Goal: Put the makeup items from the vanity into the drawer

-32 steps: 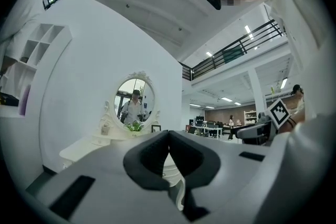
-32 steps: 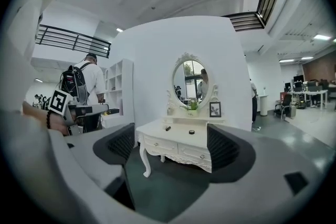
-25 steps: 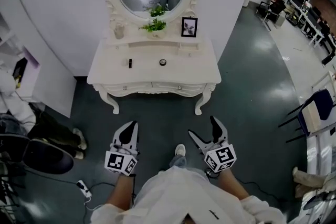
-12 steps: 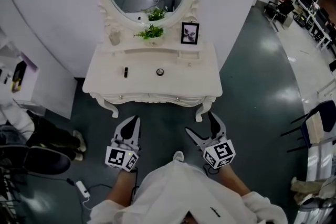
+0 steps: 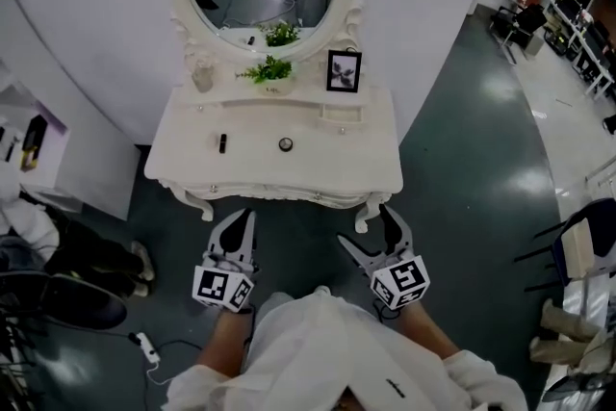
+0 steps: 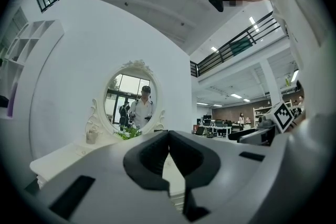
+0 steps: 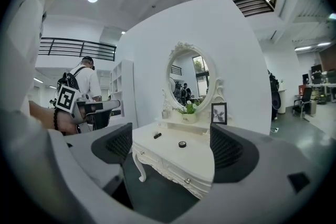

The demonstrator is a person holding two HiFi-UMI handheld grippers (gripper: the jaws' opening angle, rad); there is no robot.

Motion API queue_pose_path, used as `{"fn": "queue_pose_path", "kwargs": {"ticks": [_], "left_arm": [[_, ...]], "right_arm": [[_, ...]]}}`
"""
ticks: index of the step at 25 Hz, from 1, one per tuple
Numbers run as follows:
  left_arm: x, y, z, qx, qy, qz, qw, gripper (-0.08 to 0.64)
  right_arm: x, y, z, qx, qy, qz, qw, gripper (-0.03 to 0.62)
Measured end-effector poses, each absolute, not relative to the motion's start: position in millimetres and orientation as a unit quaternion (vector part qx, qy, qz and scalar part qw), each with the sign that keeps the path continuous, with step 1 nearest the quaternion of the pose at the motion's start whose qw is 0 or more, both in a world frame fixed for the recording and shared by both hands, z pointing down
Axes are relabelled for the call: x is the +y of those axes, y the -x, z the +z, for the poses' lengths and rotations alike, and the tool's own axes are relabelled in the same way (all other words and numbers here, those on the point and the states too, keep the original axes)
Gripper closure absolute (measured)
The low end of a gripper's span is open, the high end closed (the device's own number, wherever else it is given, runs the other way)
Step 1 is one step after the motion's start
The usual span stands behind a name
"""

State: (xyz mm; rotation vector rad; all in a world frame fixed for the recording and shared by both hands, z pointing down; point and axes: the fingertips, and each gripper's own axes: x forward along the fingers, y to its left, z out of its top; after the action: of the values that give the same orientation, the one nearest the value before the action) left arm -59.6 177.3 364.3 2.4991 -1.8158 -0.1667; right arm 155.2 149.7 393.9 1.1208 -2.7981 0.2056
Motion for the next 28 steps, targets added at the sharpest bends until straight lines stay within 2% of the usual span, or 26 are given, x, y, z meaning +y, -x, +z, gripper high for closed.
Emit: {"fn": "queue_pose_path", "kwargs": {"ticks": [15,28], "left_arm": [[97,88,390,-0.581,-0.811,-0.052,0.048,0.534],[-51,148,423,-0.555,-0.828,-0.037,0.071,0.534]], "right_arm": [[86,-120,408,-0.926,-0.363,0.08,0.07,0.137],[-39,-11,425,-0.939,-0.32,0.077,0.101,0.137]]}}
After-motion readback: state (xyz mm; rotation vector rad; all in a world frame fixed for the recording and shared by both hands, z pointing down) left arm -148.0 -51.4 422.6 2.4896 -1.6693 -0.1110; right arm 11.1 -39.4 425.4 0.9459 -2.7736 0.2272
